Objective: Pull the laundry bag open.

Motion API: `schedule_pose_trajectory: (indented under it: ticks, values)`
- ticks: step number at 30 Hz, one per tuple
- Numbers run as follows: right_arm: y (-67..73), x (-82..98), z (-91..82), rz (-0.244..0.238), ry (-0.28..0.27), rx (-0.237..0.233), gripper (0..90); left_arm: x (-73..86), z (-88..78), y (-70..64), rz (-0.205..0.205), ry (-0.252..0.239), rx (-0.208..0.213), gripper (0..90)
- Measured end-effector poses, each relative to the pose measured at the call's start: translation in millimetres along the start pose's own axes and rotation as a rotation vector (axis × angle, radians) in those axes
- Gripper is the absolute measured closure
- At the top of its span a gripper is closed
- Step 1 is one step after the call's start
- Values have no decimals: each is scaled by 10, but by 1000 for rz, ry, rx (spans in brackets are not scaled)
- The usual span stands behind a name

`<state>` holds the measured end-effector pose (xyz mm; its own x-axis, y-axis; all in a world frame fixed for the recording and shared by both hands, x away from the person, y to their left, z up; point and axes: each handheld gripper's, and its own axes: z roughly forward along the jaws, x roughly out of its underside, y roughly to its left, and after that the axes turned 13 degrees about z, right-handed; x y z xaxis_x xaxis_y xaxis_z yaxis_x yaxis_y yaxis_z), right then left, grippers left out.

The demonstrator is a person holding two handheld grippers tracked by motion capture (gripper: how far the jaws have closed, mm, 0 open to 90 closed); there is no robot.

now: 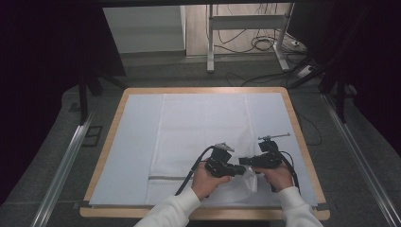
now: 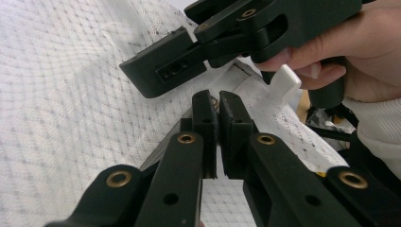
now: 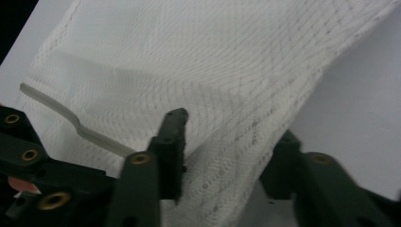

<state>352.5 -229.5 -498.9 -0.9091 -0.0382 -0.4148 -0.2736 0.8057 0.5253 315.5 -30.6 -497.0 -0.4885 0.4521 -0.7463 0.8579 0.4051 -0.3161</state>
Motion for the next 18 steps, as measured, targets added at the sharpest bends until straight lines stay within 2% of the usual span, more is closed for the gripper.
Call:
schedule_pose_trajectory:
  ticks: [4, 7, 18]
  values:
    - [12, 6, 5, -27, 15, -6, 795, 2, 17, 0, -3, 4, 0, 871]
    - [-5, 3, -6, -35, 13, -12, 862, 4, 23, -1, -2, 5, -2, 871]
    - [-24, 6, -31, -59, 16, -28, 878, 26, 26, 23, -5, 18, 0, 871]
